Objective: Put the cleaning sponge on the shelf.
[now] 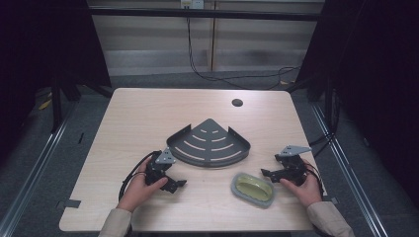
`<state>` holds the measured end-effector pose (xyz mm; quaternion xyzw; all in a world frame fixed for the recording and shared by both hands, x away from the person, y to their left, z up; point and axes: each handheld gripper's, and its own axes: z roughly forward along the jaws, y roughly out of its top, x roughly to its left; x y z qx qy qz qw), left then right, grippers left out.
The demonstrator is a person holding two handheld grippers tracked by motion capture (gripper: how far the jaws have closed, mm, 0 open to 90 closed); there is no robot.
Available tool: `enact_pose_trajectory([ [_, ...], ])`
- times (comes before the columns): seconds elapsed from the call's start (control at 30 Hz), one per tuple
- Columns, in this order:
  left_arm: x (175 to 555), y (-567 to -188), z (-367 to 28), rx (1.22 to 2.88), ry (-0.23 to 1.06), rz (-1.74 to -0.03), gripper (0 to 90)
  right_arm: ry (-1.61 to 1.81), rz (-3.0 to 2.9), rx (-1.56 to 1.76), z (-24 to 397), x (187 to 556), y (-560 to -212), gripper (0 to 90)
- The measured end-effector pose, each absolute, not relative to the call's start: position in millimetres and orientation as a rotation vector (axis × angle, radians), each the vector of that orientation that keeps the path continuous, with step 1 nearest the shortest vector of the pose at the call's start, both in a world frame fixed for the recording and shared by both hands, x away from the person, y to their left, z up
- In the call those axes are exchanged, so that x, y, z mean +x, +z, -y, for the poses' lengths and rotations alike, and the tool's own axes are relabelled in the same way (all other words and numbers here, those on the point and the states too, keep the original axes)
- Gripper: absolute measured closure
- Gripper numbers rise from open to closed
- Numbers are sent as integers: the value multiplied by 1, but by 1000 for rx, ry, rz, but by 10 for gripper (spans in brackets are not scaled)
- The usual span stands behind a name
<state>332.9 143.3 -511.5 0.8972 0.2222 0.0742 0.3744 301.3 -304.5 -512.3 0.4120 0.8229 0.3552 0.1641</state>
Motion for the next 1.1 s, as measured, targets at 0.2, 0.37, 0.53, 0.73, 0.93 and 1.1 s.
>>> enact_pose_trajectory([
  [0.2, 333, -511, -143, 2298, 191, -569, 0, 915, -2416, 1211, 300, 304, -504, 143],
  [0.37, 333, -511, -143, 2298, 190, -569, 0, 797, -2527, 1215, 299, 310, -495, 152],
  [0.53, 333, -511, -143, 2297, 190, -569, 0, 671, -2620, 1265, 299, 315, -479, 155],
  [0.73, 333, -511, -143, 2297, 190, -568, 0, 646, -2660, 1257, 297, 319, -451, 183],
  [0.93, 333, -511, -143, 2300, 191, -569, 0, 597, -2736, 1190, 284, 319, -429, 211],
  [1.1, 333, -512, -143, 2297, 189, -569, 0, 569, -2775, 1151, 275, 316, -421, 231],
])
